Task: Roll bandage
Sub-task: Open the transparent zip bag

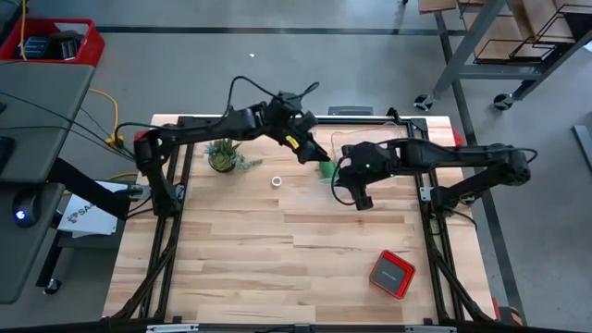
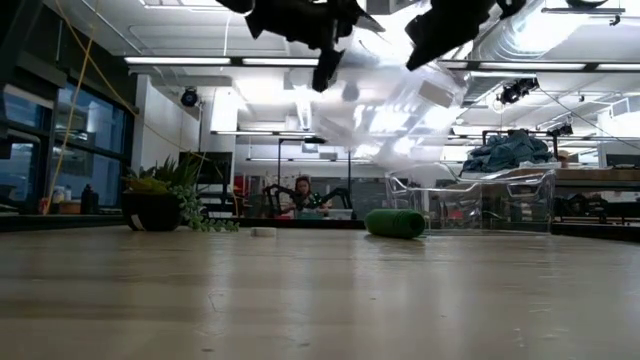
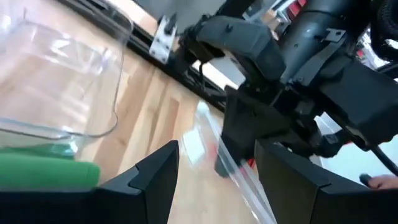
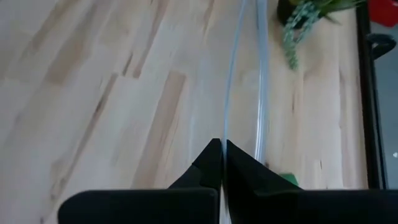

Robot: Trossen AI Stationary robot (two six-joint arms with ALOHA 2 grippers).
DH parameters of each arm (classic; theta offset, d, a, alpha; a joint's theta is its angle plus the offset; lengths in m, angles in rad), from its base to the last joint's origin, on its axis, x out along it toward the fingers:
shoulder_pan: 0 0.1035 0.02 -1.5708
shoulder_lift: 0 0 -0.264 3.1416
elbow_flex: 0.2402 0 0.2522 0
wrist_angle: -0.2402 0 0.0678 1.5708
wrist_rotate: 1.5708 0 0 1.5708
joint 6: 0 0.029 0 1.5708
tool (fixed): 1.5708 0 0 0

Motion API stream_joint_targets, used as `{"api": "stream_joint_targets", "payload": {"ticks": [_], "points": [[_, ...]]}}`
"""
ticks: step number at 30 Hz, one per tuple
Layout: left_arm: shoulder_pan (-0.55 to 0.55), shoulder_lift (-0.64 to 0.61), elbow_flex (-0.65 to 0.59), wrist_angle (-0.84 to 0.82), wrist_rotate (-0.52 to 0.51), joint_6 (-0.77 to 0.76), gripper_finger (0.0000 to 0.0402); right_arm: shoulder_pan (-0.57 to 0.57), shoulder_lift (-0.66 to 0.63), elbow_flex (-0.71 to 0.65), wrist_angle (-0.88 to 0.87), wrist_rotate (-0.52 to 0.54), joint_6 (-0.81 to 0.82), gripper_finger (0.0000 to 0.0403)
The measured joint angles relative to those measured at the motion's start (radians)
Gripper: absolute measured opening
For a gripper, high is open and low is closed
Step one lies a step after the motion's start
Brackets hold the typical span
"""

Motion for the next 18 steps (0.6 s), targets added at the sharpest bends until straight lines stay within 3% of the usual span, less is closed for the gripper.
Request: {"api": "stream_joint_targets", "payload": {"ticks": [6,18], "points": [[-0.051,0.017,0.001,-0.045,-0.023,0.062,0.0207,-0.001,0.013,0.0,-0.079,0.047,-0.053,0.0],[-0.165,0.022,0.002,-0.107,-0.345,0.282,0.0207,-0.002,0.018,-0.001,-0.082,0.021,-0.067,0.0]]}}
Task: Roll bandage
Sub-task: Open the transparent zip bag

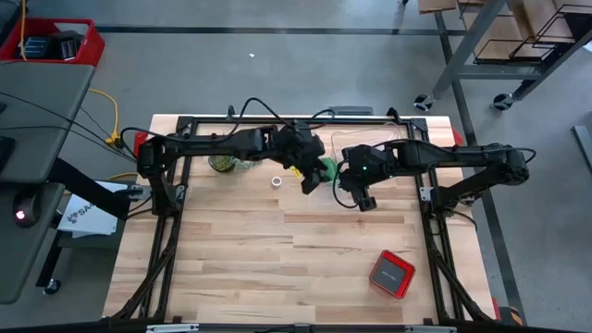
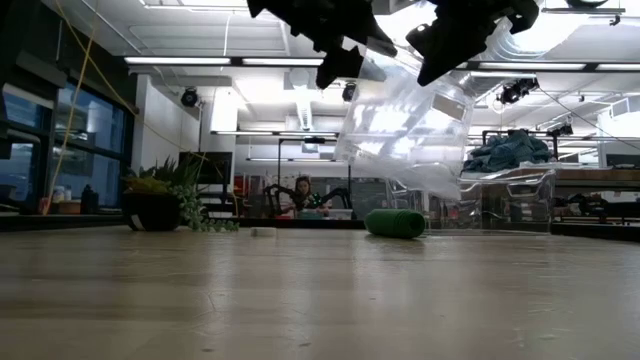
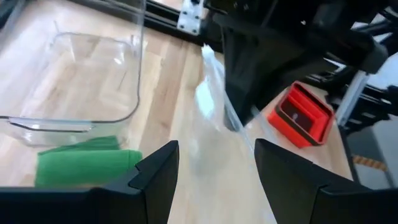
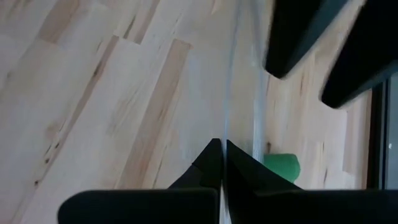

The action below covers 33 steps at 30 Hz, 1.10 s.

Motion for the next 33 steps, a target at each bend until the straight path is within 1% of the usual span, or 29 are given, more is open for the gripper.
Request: {"api": "stream_joint_targets", "payload": {"ticks": [3,7,17,33], "points": [[-0.005,0.001,0.0,0.004,-0.016,0.0,0.0207,0.002,0.0,0.0,0.004,-0.004,0.001,0.0],[-0.012,0.008,0.0,-0.018,-0.018,0.0,0.0207,0.002,0.0,0.0,0.004,-0.005,0.0,0.0],[-0.038,0.013,0.0,-0.007,-0.014,-0.019,0.0207,0.002,0.0,0.0,0.004,0.006,0.0,0.0],[-0.037,0.013,0.0,-0.029,-0.02,0.0,0.0207,0.002,0.0,0.0,0.003,0.011,0.0,0.0]]}}
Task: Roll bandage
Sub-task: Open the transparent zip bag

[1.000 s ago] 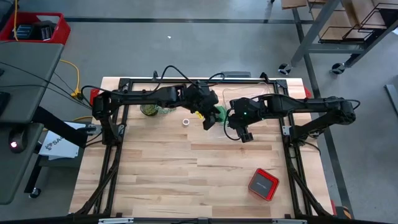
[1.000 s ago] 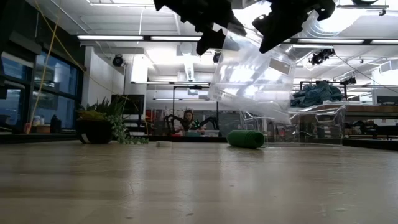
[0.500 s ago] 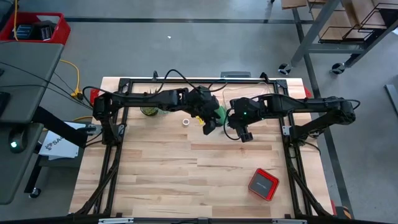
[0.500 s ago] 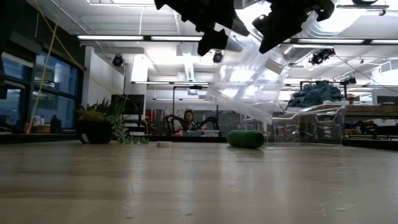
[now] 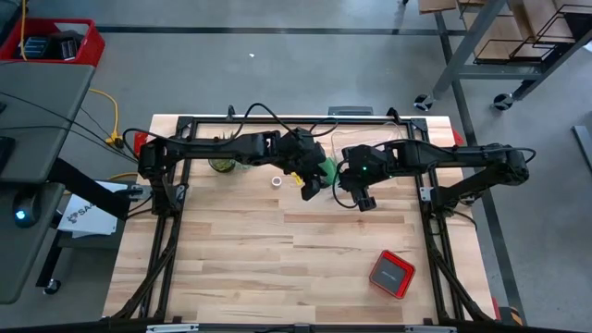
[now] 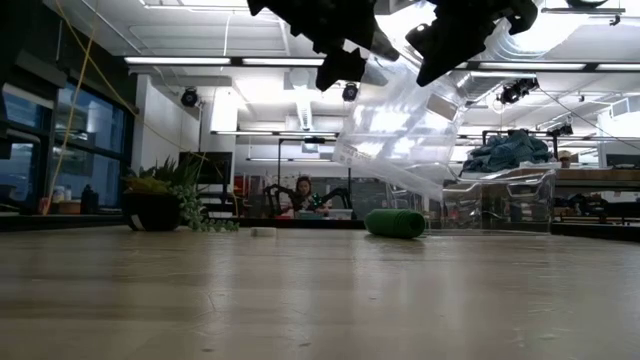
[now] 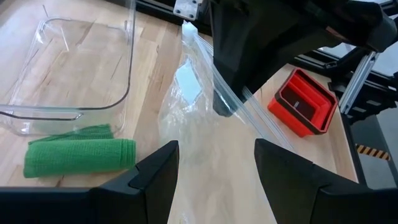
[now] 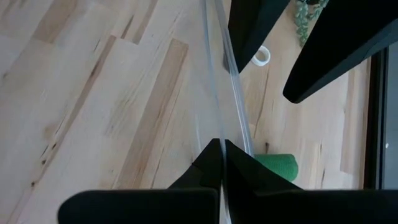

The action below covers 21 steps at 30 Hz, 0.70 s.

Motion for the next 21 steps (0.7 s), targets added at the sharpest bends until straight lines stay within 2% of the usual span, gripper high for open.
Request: {"api": "stream_joint_targets", "payload": {"ticks": [12,18,21], "points": [[0.015,0.0,0.0,0.0,-0.002,0.011,0.0207,0.0,0.0,0.0,-0.001,0.0,0.0,0.0],[0.028,0.0,0.0,0.002,-0.002,0.092,0.0207,0.0,0.0,0.0,-0.001,0.0,0.0,0.0],[0.028,0.0,0.0,0.004,-0.003,0.185,0.0207,0.0,0.0,0.0,-0.001,0.0,0.0,0.0]]}}
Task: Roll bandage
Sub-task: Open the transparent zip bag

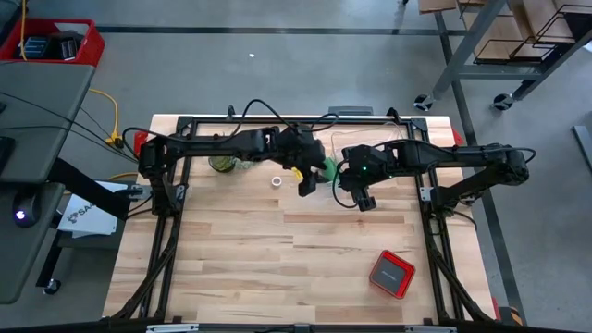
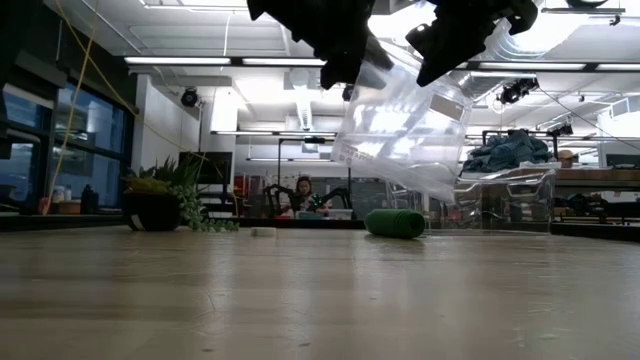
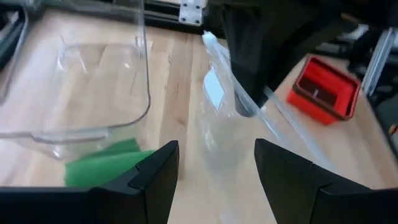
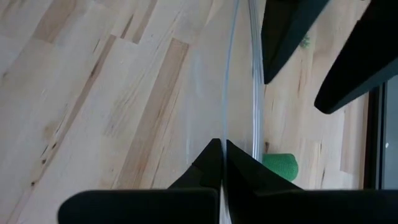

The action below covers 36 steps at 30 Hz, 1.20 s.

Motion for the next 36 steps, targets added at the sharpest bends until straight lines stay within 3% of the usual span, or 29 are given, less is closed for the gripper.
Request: {"api": "stream_joint_targets", "payload": {"ticks": [6,13,19,36], "points": [[-0.012,0.0,0.0,0.049,-0.125,0.147,0.0207,0.0,0.0,0.0,0.0,0.0,0.0,0.0],[-0.012,0.0,0.0,0.063,-0.123,0.132,0.0207,0.0,0.0,0.0,0.001,0.0,-0.037,0.0],[-0.012,0.0,0.019,0.076,-0.035,0.075,0.0207,0.0,0.0,0.0,0.001,0.0,-0.052,0.0],[-0.045,0.042,0.033,0.033,-0.086,0.056,0.0207,-0.003,-0.001,0.0,0.0,0.0,-0.078,0.0]]}}
